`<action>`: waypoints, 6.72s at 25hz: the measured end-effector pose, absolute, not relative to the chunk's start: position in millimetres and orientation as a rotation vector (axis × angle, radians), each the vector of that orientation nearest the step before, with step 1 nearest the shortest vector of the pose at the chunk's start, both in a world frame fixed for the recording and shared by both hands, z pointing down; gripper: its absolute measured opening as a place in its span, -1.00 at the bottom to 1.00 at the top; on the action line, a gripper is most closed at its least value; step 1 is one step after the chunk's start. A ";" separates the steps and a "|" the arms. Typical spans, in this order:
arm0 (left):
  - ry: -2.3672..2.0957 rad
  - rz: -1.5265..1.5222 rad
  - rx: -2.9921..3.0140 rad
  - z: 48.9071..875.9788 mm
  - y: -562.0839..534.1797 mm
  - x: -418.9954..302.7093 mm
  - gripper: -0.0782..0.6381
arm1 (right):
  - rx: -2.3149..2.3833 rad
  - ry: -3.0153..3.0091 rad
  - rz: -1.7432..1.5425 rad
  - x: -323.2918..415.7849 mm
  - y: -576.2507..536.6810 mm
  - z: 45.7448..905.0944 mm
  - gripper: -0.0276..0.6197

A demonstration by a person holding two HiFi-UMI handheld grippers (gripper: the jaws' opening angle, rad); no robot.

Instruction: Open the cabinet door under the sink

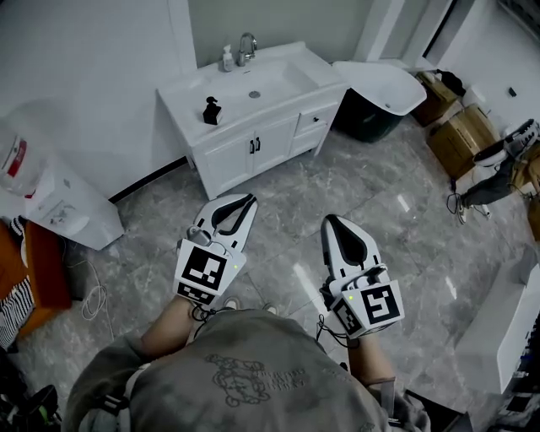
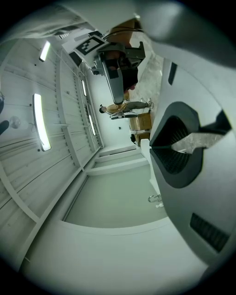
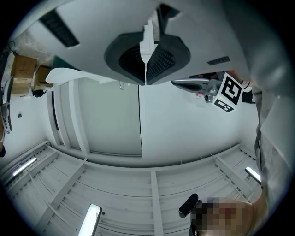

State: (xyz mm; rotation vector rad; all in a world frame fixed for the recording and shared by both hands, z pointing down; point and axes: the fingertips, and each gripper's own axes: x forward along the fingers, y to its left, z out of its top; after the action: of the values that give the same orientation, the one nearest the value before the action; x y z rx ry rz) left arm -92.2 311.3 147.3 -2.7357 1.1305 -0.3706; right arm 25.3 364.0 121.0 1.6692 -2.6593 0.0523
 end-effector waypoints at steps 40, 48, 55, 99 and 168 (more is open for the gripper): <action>1.193 -0.437 -2.810 208.3 206.2 -45.5 -0.70 | 1.494 -2.710 0.086 57.5 246.8 174.5 -0.82; 1.215 -0.468 -2.842 221.3 124.4 -64.1 -0.70 | 1.513 -2.685 0.183 38.9 157.7 183.6 -0.82; 1.234 -0.384 -2.869 213.0 38.5 -79.5 -0.70 | 1.486 -2.725 0.218 16.7 75.0 180.8 -0.82; 1.605 -0.686 -2.884 500.9 -209.7 -72.8 -0.70 | 1.138 -2.550 0.554 -22.3 -243.9 529.3 -0.81; 1.685 -0.887 -2.881 638.0 -214.1 3.4 -0.71 | 0.796 -2.368 0.389 49.0 -204.8 779.5 -0.74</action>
State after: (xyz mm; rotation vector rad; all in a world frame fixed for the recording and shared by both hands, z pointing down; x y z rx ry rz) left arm 3.4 -214.1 638.0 -2.8812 1.6849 -0.8874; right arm 49.0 -204.8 779.5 0.7959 -2.3683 0.3895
